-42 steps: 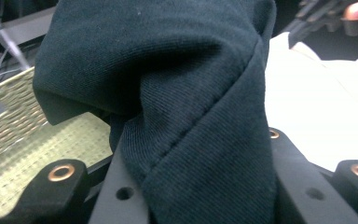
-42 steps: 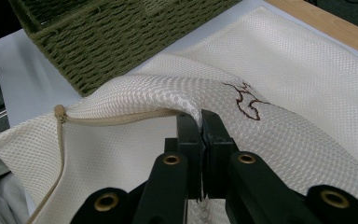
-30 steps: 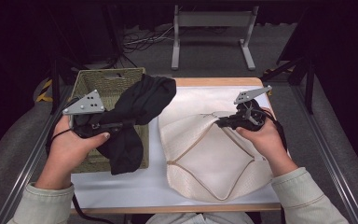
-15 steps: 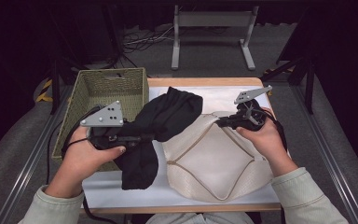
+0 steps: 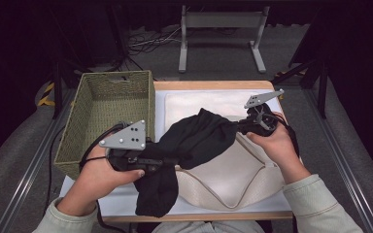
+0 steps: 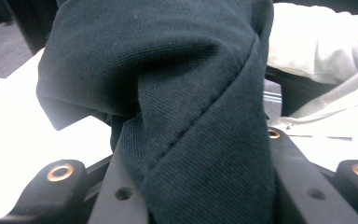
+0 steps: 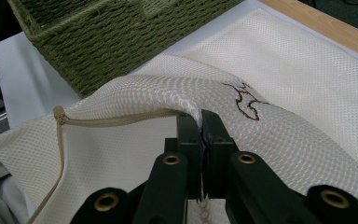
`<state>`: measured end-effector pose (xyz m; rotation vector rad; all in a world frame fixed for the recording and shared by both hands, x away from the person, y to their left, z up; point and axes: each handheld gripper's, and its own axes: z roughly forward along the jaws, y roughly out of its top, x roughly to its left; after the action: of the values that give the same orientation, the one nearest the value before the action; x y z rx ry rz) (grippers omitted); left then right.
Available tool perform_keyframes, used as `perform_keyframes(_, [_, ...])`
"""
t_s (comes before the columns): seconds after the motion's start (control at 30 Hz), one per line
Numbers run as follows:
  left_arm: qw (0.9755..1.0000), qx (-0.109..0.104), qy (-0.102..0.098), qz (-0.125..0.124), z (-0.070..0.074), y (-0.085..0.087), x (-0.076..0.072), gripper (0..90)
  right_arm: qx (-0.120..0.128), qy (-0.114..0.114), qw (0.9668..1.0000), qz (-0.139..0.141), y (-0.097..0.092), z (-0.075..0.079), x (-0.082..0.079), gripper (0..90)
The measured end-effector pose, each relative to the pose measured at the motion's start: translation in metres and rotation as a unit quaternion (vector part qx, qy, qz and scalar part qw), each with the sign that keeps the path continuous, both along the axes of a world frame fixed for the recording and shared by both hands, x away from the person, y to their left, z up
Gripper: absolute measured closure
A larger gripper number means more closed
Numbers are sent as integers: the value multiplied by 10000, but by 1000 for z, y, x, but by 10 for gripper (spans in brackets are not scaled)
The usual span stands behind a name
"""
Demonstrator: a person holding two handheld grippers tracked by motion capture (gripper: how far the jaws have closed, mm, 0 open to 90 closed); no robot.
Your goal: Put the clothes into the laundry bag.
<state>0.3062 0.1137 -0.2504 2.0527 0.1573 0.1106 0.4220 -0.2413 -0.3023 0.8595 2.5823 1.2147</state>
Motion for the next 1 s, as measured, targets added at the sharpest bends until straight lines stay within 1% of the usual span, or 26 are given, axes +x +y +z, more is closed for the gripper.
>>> perform_keyframes(0.07, [9999,-7,-2,-117,-1,-4,-2,716,2,-3,10000,0,0,0,0,882])
perform_keyframes(0.2, [9996,22,17,-270,-2,-11,-4,715,15,-8,10000,-15,-1,1,0,882])
perform_keyframes(0.33, [9991,116,24,-396,-5,-19,-3,716,17,-14,10000,-19,-2,1,-1,882])
perform_keyframes(0.37, [9989,166,10,-444,-6,-21,-2,716,20,-15,10000,-15,-2,1,-1,882])
perform_keyframes(0.4, [9987,186,27,-472,-8,-24,-1,715,22,-19,10000,-13,-2,2,-1,882])
perform_keyframes(0.43, [9983,252,27,-519,-10,-26,0,716,13,-21,10000,-11,-2,2,-1,882])
perform_keyframes(0.47, [9981,257,75,-560,-12,-29,1,715,3,-27,10000,-9,-1,3,-1,882])
perform_keyframes(0.53, [9978,288,91,-595,-13,-31,2,715,4,-48,10000,-10,-2,5,-1,882])
perform_keyframes(0.67, [9964,349,168,-755,-19,-39,5,715,4,-76,10000,-12,-2,7,-2,882])
perform_keyframes(0.8, [9941,526,226,-923,-25,-48,7,714,13,-93,10000,0,-2,8,-3,882])
perform_keyframes(0.87, [9931,573,284,-980,-28,-51,8,714,15,-88,10000,-3,-2,8,-3,882])
perform_keyframes(1.0, [9911,745,370,-1037,-34,-58,9,713,20,-94,10000,-5,-3,8,-3,882])
